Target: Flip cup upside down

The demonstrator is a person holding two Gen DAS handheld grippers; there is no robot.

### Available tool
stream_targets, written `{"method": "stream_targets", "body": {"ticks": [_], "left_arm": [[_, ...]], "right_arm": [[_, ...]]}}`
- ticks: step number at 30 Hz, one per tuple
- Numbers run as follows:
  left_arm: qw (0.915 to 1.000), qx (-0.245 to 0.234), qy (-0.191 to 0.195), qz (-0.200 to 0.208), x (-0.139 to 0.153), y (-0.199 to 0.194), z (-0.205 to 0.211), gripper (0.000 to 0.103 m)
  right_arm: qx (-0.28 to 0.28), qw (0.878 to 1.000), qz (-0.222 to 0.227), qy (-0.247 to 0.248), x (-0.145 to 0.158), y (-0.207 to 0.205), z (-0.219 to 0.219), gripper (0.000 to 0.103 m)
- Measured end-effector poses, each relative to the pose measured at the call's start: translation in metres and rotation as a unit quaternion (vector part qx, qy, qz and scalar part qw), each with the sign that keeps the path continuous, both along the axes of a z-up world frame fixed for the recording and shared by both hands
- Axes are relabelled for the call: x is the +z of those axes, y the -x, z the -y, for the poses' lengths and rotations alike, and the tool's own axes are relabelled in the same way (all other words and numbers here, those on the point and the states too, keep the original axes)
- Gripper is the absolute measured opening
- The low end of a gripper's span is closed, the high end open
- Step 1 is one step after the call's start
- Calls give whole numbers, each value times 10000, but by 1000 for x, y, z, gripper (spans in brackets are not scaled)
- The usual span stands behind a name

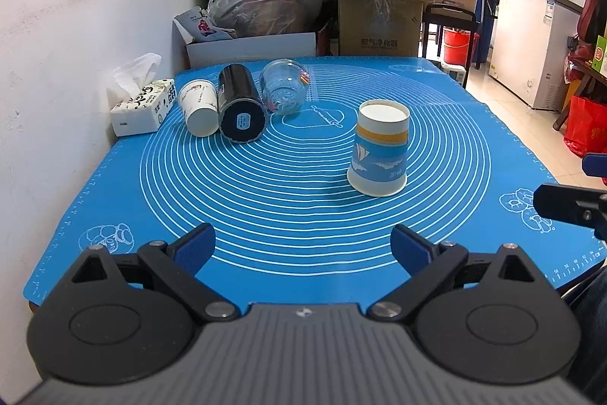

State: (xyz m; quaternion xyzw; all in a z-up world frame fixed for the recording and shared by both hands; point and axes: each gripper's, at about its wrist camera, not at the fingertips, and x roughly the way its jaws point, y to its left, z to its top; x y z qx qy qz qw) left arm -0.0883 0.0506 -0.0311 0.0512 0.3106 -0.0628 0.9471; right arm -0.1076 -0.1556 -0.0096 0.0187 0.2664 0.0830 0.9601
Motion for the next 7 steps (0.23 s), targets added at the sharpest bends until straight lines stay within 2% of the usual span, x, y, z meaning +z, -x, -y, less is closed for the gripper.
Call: {"method": "stream_targets", "body": {"ticks": [7], "left_arm": [[10000, 4, -6, -3, 0, 1, -2, 98]], "right_arm": [[6, 10000, -19, 9, -1, 0, -1, 103]]}}
